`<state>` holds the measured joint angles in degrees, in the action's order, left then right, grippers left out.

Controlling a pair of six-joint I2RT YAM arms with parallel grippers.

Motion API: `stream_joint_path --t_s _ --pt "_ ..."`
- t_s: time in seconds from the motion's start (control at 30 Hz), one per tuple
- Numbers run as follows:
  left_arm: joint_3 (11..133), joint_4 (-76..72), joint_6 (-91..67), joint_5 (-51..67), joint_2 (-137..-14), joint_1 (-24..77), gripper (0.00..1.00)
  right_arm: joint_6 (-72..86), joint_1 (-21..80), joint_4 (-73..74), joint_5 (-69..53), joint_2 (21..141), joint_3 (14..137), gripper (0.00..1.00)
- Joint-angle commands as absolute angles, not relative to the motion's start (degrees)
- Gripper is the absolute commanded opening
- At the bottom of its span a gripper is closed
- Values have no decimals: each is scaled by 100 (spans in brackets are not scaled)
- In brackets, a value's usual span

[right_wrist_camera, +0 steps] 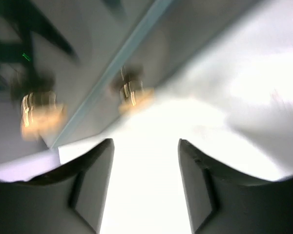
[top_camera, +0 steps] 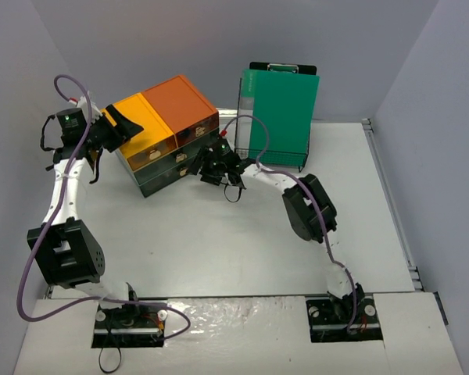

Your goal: Organize the desk

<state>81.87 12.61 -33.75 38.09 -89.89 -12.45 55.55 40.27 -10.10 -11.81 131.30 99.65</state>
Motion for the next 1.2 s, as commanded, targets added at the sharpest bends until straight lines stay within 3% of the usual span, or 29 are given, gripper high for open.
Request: stream_joint_path --t_s 0.0,0.07,0.1,0.13,0.33,0.43,0.5,0.67,0.93,1.17 --pt "8232 1749 -3260 3673 -8804 -1274 61 4816 4159 452 -241 11399 9225 70" --pt "8295 1757 -3252 3665 -8764 -1283 62 4664 4175 575 -123 10862 8866 81" --pt "8321 1766 -3268 3681 -8698 -1275 63 4529 4199 661 -26 10620 8415 98" --pt "8404 1774 -3240 3683 -8656 -1274 63 4444 4208 705 181 10181 7987 100" --pt "8652 2203 -3009 3553 -8190 -1266 71 4219 4180 1249 824 8250 6691 100" --pt "8563 2357 -3013 3546 -7787 -1229 90 4308 4198 1588 1059 7613 6340 100" --pt "8467 2621 -2867 3372 -7373 -1067 96 4331 4209 1764 1220 7304 6118 100" --pt "8273 3546 -2318 2236 -6636 -450 97 4325 4201 2305 1448 7146 6073 100" --pt "6881 4775 -2306 328 -5257 429 97 4332 4138 2864 1881 6912 6032 100" --pt "6378 5317 -2275 -607 -4840 949 97 4365 3913 2894 2181 6914 5779 100"
